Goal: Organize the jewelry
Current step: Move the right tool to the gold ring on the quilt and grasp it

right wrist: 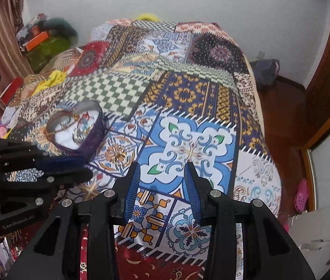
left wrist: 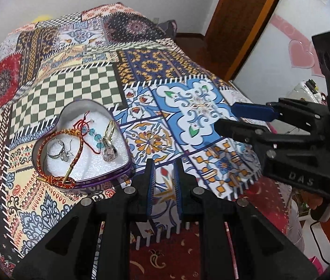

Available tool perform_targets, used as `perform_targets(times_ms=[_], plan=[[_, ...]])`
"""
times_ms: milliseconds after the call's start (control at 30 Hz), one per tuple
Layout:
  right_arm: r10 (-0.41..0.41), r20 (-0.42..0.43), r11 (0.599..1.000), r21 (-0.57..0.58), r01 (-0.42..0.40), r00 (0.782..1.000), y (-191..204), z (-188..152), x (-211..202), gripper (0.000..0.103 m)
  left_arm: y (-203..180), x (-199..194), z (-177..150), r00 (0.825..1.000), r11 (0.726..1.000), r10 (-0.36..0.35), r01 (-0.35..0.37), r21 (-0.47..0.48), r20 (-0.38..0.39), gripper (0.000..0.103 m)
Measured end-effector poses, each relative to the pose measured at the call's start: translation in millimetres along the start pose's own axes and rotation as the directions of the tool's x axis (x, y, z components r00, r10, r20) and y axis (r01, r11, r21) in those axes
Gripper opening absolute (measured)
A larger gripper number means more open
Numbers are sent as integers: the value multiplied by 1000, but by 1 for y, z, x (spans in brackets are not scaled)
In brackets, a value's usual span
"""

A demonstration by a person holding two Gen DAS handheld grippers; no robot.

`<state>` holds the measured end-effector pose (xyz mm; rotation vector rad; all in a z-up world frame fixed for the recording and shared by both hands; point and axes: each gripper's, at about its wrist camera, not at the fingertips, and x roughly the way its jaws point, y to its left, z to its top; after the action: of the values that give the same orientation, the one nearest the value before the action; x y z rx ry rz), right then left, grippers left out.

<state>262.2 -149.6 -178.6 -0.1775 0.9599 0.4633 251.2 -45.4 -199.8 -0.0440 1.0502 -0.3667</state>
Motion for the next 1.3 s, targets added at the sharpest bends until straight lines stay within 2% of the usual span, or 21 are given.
perform_targets(times_ms=[233,567,800,900,967,1100,1300], plan=[[35,-19,999,-15,-35,999,6,0,12,35,17,3,1,1000,999,9,-9,-47,0,14],[77,-66,993,-90,-83,995,34,1,40,35,36,5,7,997,996,71,-70,-57,10,14],[75,-83,989,-123,-85,994,45,7,57,35,46,8,8,998,995,60,-61,-81,-7,15],[97,-85,987,-117,-107,992,43,9,61,27,42,9,8,998,997,55,-55,-63,-5,25],[101,-84,986,-123,-111,991,44,8,62,17,38,10,8,998,997,57,-57,-53,-5,29],[100,-68,984,-139,-109,993,43,5,60,17,31,13,9,998,998,53,-54,-43,-14,29],[90,-51,991,-92,-95,995,24,3,52,17,20,22,14,998,998,59,-60,-8,-34,29]])
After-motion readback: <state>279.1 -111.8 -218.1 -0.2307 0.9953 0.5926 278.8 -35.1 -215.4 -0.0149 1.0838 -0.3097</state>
